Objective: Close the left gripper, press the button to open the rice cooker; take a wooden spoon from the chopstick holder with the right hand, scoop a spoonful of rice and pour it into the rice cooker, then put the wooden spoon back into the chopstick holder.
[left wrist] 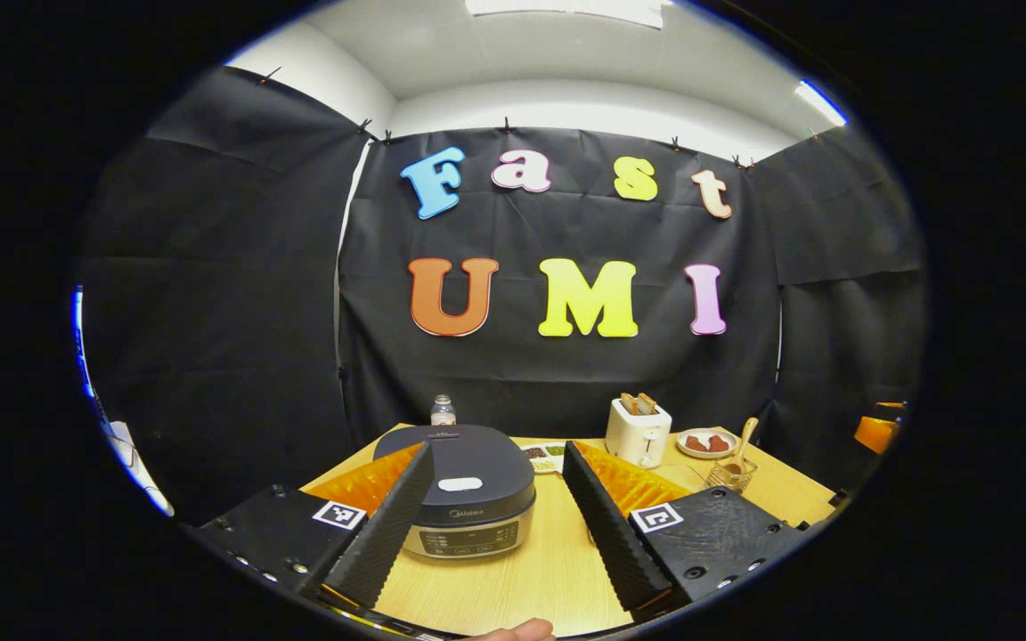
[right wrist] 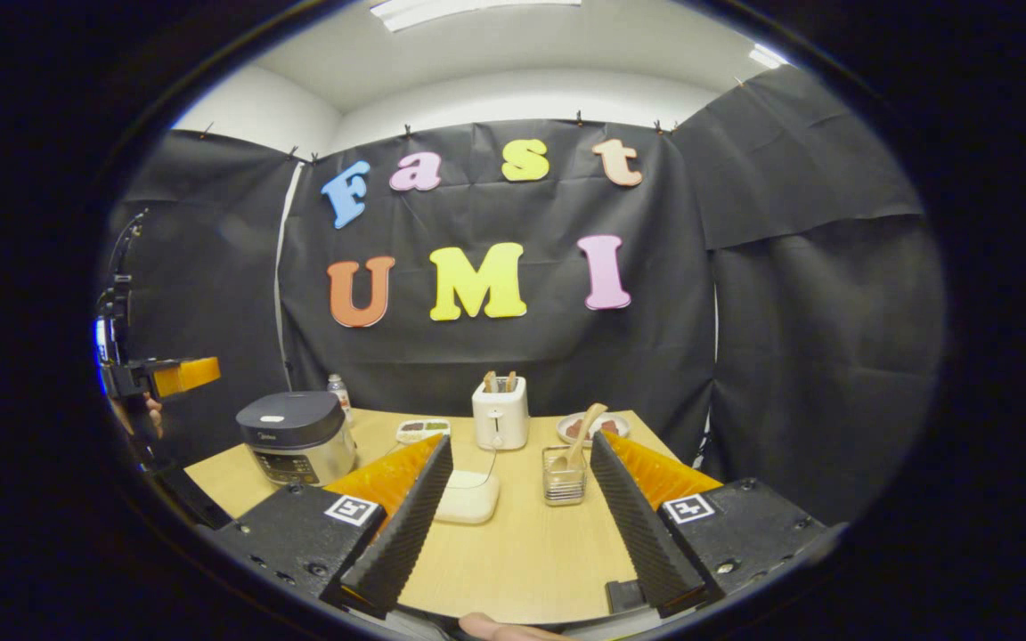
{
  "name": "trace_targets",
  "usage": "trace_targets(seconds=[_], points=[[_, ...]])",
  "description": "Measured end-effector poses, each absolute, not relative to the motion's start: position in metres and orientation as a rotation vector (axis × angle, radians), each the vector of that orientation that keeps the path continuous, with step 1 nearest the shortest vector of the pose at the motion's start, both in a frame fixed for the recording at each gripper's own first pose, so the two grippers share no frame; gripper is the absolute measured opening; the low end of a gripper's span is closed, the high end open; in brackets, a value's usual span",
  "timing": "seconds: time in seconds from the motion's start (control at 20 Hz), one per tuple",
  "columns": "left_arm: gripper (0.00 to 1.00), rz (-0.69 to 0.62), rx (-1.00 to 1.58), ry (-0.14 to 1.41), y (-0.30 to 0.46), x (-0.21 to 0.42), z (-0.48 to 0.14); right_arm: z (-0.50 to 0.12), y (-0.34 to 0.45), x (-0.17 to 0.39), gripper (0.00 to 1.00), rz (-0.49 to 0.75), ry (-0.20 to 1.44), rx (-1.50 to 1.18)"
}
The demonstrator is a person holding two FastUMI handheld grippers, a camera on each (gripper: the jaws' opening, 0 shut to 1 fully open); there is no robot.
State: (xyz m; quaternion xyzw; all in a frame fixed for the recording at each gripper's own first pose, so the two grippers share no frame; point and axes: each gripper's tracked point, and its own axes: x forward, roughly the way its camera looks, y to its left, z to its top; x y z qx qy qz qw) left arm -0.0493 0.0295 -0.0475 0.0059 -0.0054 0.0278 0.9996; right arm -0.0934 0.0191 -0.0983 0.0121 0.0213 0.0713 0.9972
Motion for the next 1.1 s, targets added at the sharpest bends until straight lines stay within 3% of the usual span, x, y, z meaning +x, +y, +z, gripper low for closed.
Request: trace_targets(seconds=[0.1, 0.15, 0.2, 0.25, 0.55, 0.6, 0.65, 1.1], points=[[0.93, 0.042, 0.017, -0.030, 0.023, -0.066, -0.041, -0.095, 0.020, -0.095, 0.95, 0.148, 0.039, 0.020], [0.93, 0.035, 0.014, -0.033, 0.020, -0.075, -0.040, -0.092, 0.021, -0.096, 1.00, 0.154, 0.037, 0.024], [0.93, 0.029, 0.011, -0.037, 0.016, -0.083, -0.040, -0.091, 0.019, -0.098, 0.95, 0.152, 0.035, 0.021], [0.93, 0.024, 0.018, -0.050, 0.013, -0.091, -0.038, -0.088, 0.017, -0.098, 1.00, 0.147, 0.024, 0.013], [0.93, -0.001, 0.078, -0.116, -0.005, -0.124, -0.029, -0.066, 0.002, -0.100, 1.00, 0.102, -0.014, 0.021], [0.93, -0.007, 0.082, -0.119, -0.008, -0.126, -0.029, -0.062, 0.000, -0.101, 0.95, 0.092, -0.022, 0.021], [0.93, -0.017, 0.088, -0.115, -0.014, -0.126, -0.031, -0.059, -0.002, -0.102, 1.00, 0.085, -0.024, 0.024], [0.96, -0.004, 0.106, -0.090, -0.023, -0.123, -0.038, -0.048, 0.000, -0.106, 1.00, 0.079, -0.021, -0.008]])
